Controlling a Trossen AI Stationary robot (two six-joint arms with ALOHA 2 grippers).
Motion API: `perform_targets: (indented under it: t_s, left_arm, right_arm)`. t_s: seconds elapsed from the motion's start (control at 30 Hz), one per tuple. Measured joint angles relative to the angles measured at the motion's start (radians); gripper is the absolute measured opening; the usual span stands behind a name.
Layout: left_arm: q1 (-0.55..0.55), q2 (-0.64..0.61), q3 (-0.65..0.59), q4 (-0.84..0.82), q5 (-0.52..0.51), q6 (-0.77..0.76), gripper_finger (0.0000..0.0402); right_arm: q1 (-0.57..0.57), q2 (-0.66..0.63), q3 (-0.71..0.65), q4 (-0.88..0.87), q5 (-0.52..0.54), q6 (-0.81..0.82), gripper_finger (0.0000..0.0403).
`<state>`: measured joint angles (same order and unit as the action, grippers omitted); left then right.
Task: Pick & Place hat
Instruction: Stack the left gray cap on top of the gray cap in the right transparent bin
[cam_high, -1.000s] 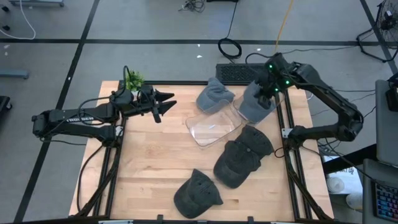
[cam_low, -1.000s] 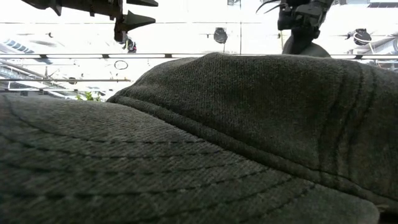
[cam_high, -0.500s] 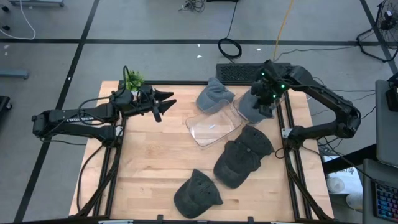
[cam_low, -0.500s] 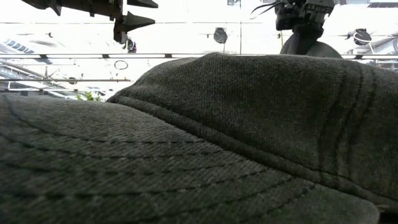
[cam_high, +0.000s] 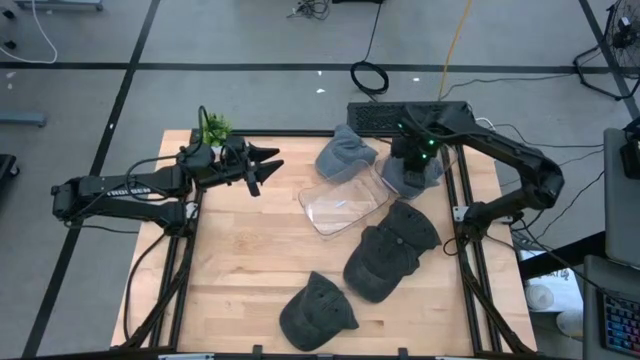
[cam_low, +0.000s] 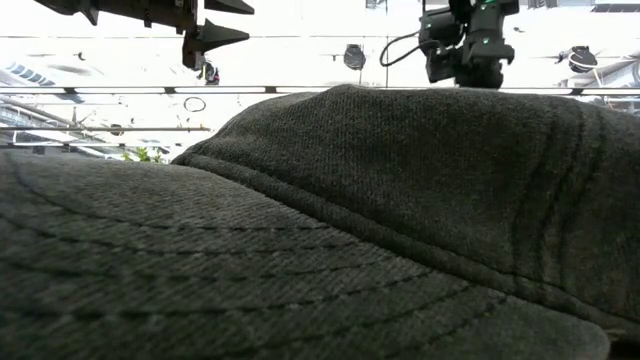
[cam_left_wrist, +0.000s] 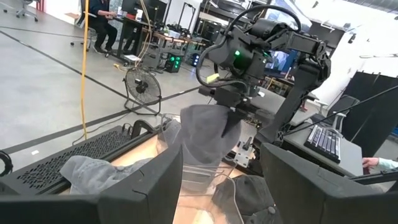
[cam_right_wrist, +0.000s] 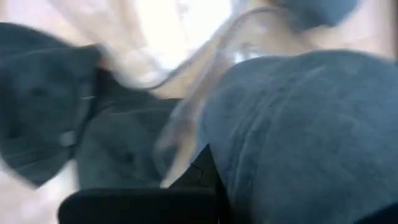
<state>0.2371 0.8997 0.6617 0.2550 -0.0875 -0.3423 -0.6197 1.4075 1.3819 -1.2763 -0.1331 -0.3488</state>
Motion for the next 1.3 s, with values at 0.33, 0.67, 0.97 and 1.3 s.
perform_targets:
  t_s: [0.33,0.67,0.97,1.3]
  left_arm:
    - [0.000,0.000,0.000,-0.034,0.000,-0.006,0.0225]
    - [0.000,0.000,0.000,-0.039,-0.001,-0.006,0.0225]
    - [0.000,0.000,0.000,-0.038,-0.001,-0.011,0.0225]
    - [0.000,0.000,0.000,-0.038,-0.001,-0.015,0.0225]
  right_arm:
    - [-0.009,0.018,0.000,0.069,0.190,0.030,0.0000]
    - [-0.026,0.018,-0.077,0.137,0.350,-0.022,0.0000]
    - [-0.060,0.018,-0.320,0.437,0.593,-0.087,0.0000]
    - [-0.061,0.017,-0.484,0.670,0.712,-0.138,0.0007]
